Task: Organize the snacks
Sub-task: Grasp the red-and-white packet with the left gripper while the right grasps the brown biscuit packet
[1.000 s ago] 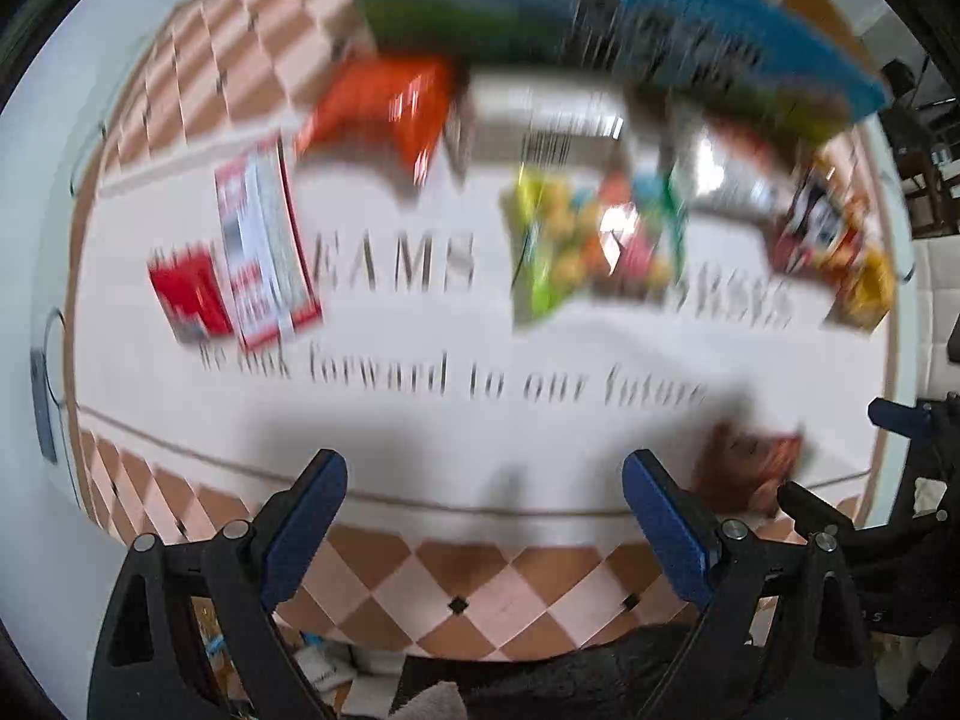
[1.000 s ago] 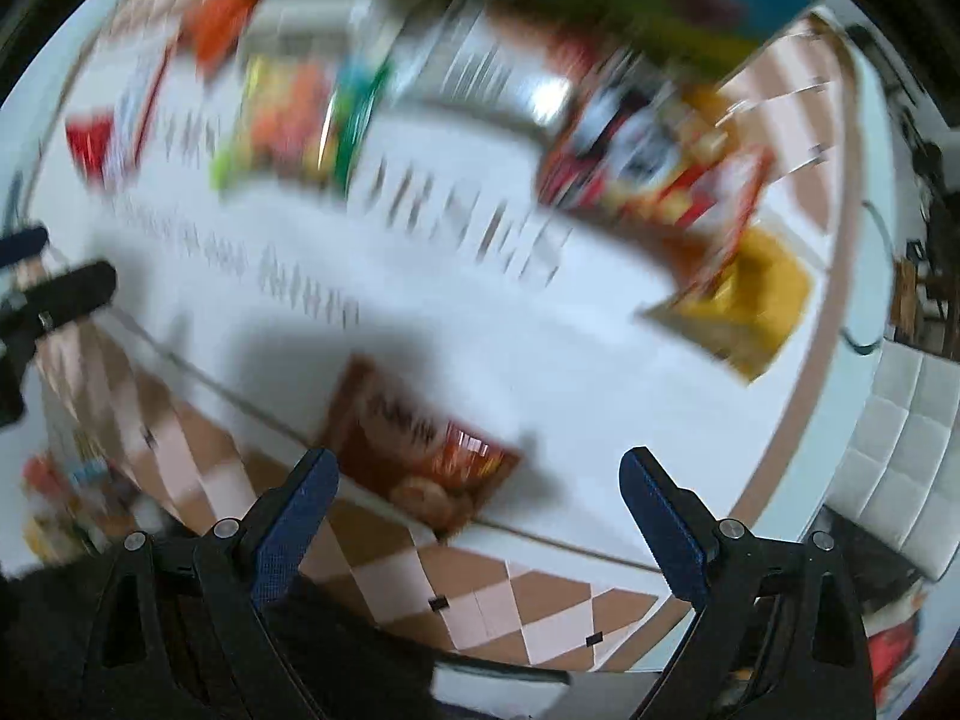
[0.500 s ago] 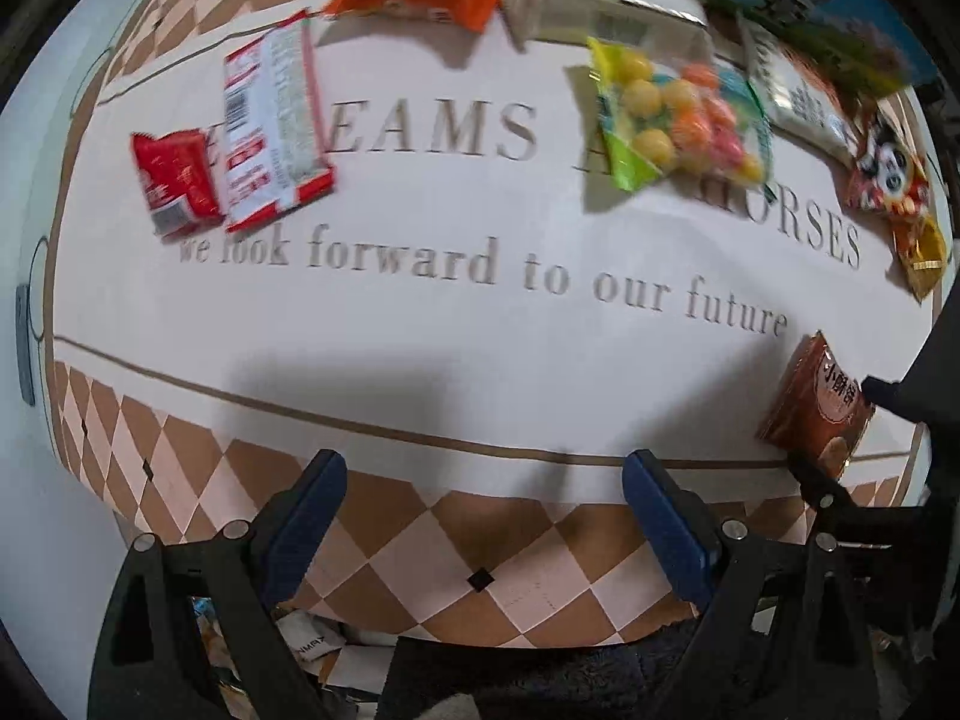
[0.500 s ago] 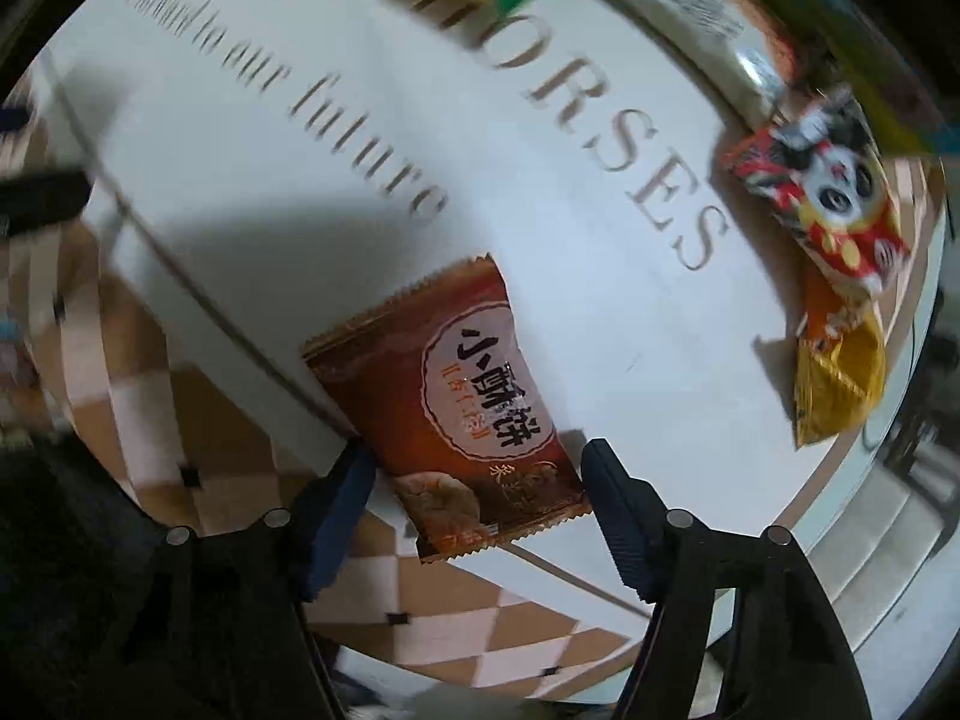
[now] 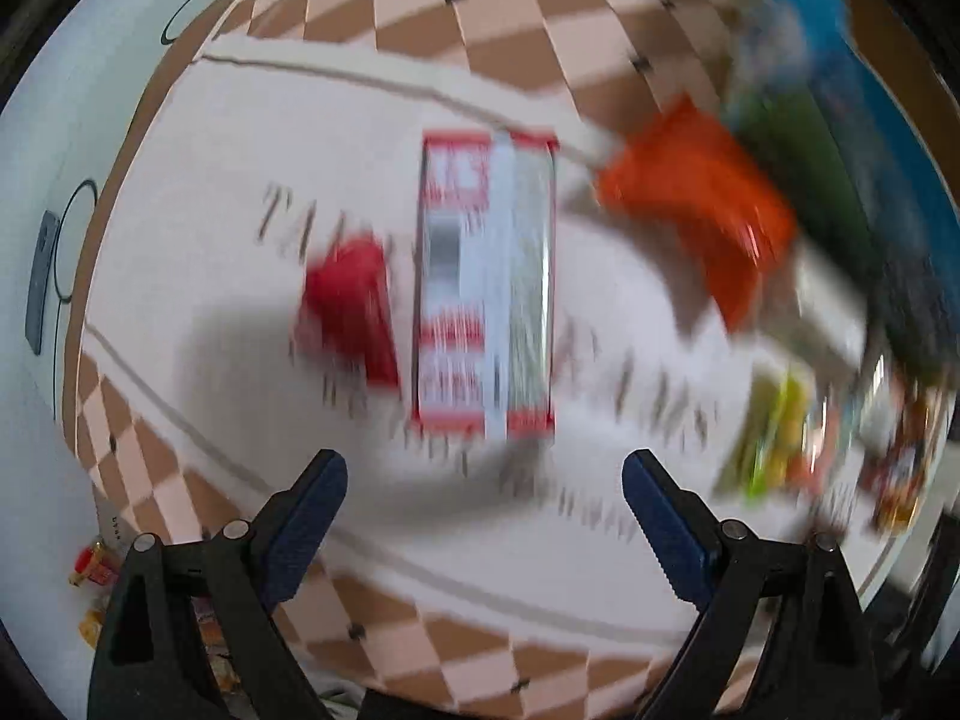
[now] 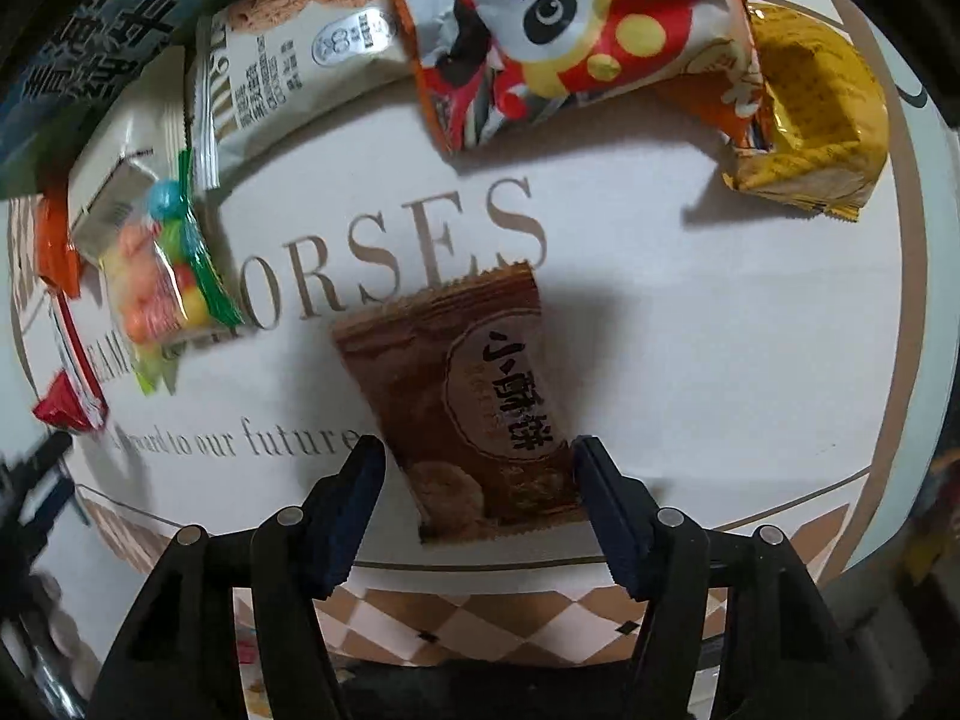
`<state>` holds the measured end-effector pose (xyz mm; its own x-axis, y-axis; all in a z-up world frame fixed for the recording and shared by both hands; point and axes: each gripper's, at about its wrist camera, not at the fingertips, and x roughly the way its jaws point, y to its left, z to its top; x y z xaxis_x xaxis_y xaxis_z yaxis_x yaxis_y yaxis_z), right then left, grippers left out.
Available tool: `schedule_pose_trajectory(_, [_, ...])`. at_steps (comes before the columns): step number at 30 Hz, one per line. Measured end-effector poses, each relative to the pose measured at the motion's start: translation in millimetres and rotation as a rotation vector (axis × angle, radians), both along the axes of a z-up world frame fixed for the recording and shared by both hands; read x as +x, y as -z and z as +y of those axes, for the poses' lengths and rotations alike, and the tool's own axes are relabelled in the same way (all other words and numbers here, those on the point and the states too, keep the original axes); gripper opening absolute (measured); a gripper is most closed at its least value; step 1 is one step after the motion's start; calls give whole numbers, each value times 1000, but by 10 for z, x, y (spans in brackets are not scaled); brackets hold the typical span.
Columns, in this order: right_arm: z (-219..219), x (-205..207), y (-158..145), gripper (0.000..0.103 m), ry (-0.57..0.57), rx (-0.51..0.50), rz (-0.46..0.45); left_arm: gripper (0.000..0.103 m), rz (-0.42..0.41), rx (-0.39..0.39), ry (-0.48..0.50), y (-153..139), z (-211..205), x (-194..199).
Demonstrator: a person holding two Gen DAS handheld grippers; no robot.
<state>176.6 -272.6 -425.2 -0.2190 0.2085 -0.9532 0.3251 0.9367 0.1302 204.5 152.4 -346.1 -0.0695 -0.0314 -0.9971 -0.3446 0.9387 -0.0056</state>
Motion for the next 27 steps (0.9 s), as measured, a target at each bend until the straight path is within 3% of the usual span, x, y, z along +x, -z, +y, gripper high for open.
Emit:
schedule_pose_trajectory(3, [8, 215, -96, 69, -21, -8, 7, 94, 27, 16, -3, 148, 80, 252])
schedule_pose_trajectory(10, [145, 186, -133, 69, -61, -20, 13, 97, 101, 79, 64, 499, 61, 594])
schedule_pose_trajectory(13, [314, 143, -65, 69, -81, -38, 1, 94, 78, 56, 53, 530, 131, 642])
schedule_pose_trajectory(15, [408, 221, -79, 69, -99, -47, 5, 88, 60, 58, 55, 522, 169, 689])
schedule_pose_trajectory(16, [430, 215, -68, 69, -111, -48, 14, 77, 47, 49, 59, 517, 179, 699])
schedule_pose_trajectory(17, [458, 212, -73, 68, -125, -59, 5, 59, 33, 27, 60, 479, 224, 657])
schedule_pose_trajectory(19, [507, 199, -83, 64, -155, -83, -3, 49, 32, 32, 74, 453, 187, 651])
schedule_pose_trajectory(20, [536, 185, -110, 60, -169, -102, -12, 48, 33, 36, 88, 460, 119, 652])
schedule_pose_trajectory(23, [818, 204, -22, 60, -169, -99, -33, 46, 31, 54, 115, 475, 69, 550])
schedule_pose_trajectory(27, [780, 113, -23, 60, -134, -73, -32, 46, 39, 61, 175, 476, -56, 253])
